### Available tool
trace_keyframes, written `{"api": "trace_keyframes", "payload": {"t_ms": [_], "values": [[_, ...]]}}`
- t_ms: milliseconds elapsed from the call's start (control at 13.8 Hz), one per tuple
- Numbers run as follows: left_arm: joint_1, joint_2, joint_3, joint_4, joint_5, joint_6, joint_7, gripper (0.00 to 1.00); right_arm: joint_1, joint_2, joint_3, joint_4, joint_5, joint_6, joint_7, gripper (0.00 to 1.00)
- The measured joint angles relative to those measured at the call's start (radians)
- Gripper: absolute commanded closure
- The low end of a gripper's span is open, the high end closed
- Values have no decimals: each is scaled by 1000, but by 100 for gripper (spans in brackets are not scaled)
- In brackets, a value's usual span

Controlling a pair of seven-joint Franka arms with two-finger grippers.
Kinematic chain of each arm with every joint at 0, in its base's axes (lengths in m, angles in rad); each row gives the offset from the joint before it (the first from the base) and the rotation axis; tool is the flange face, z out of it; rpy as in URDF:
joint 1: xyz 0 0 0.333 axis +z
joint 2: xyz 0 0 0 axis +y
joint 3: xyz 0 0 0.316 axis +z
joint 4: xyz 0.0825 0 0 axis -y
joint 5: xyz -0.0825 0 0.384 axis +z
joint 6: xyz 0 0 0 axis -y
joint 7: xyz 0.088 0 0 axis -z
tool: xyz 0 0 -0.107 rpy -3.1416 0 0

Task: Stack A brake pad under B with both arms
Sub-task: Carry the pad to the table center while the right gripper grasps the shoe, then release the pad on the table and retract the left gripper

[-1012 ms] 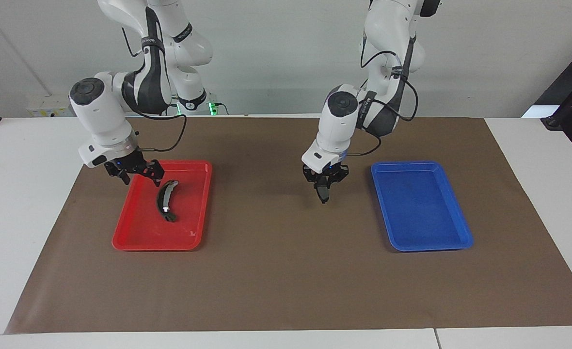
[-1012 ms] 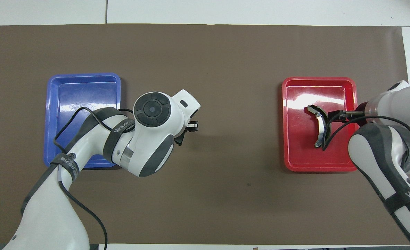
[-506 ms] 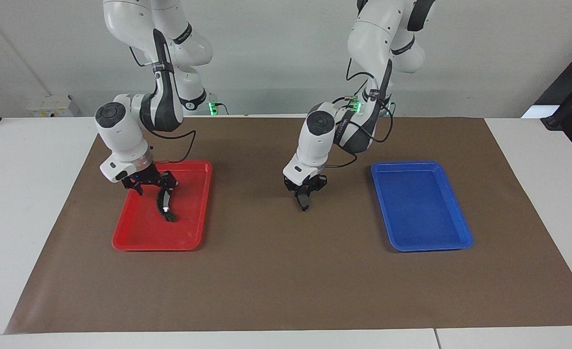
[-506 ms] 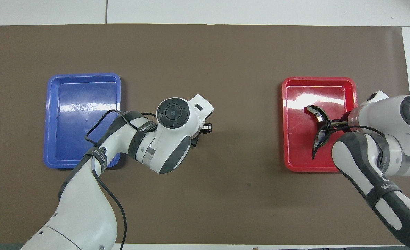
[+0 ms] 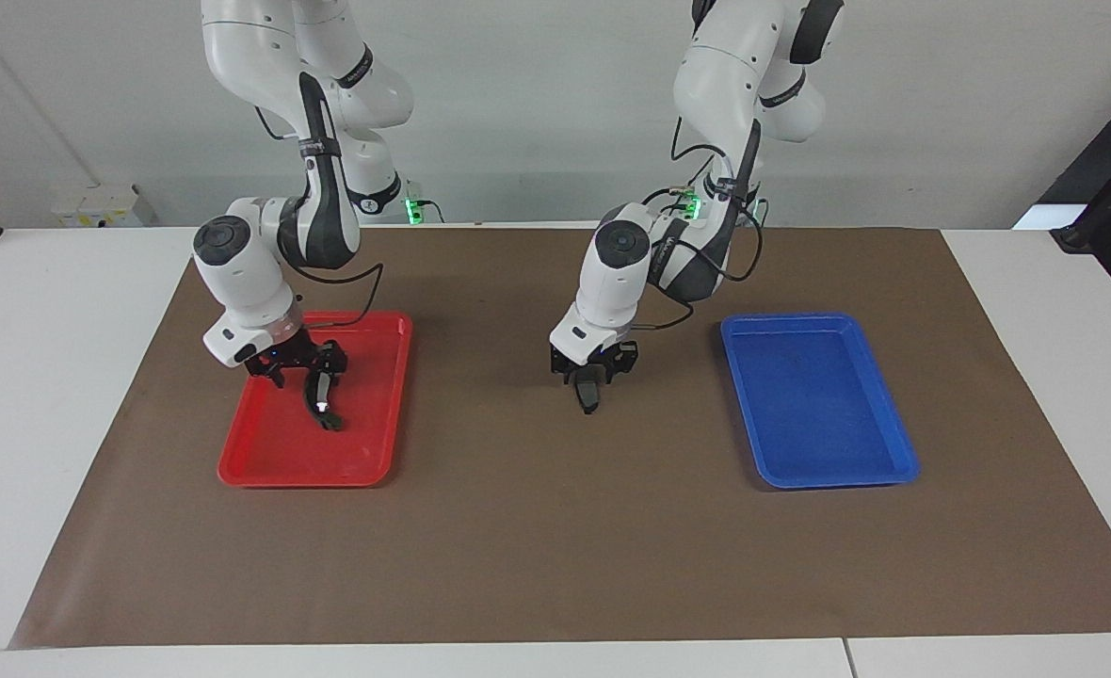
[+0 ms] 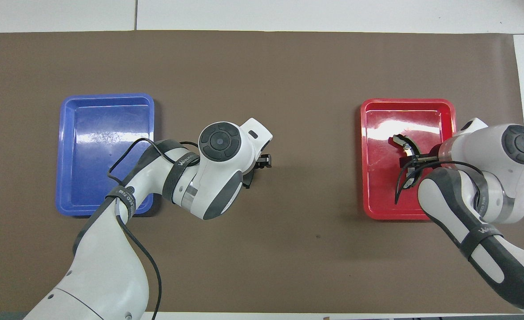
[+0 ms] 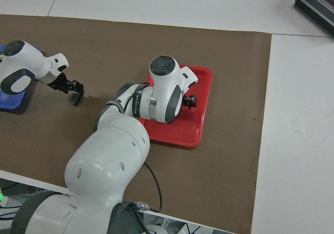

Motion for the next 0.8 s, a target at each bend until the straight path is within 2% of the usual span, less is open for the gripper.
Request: {"api": "trace_keyframes", "payload": {"t_ms": [217, 578, 795], "values": [[41, -70, 14, 11, 0, -99, 0, 0, 0, 3, 1, -2, 10, 1, -32, 5], [176, -191, 22, 12, 1, -263, 13, 0, 0, 9, 2, -6, 10, 1, -38, 28], [309, -231, 25, 15, 1, -341, 223, 0, 0, 13, 2, -11, 10, 2, -38, 72]]}}
